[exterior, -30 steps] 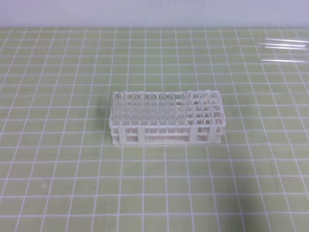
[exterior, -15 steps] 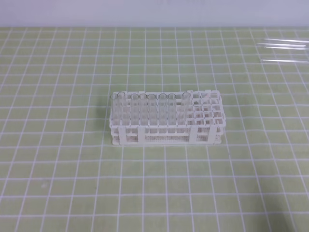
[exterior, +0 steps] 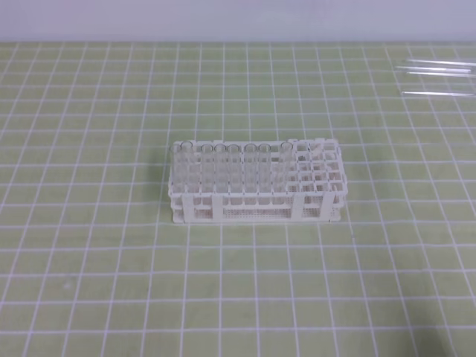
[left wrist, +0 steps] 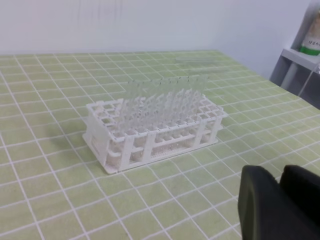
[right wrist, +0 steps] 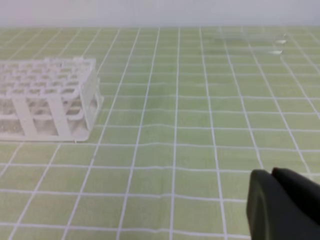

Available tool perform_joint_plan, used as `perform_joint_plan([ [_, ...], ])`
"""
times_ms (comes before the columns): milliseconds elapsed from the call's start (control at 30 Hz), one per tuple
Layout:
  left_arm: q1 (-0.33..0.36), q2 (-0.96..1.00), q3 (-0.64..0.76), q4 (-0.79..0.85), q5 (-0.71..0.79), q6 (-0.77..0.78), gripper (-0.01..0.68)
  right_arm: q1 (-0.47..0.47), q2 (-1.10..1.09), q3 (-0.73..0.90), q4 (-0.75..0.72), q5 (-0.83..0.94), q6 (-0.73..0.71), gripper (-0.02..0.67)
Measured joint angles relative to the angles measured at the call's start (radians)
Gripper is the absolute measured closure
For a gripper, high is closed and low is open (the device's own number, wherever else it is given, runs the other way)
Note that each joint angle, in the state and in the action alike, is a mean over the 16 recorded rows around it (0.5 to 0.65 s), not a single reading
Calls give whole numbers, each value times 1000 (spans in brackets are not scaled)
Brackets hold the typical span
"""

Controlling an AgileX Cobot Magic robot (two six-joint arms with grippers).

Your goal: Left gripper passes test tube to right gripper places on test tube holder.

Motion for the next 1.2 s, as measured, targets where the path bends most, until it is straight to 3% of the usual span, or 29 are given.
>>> perform_joint_plan([
  [267,0,-2,0,0,-1,0,602,0,-3,0,125,32,-107,664],
  [867,15,-1,15,-3,-35,17,605,0,-6,0,151,28,-112,665],
  [1033,101,-4,63,-26,-155,77,624,0,-6,0,155,27,-112,665],
  [1200,278,-9,153,-93,-325,140,646,0,-6,0,156,27,-112,665],
])
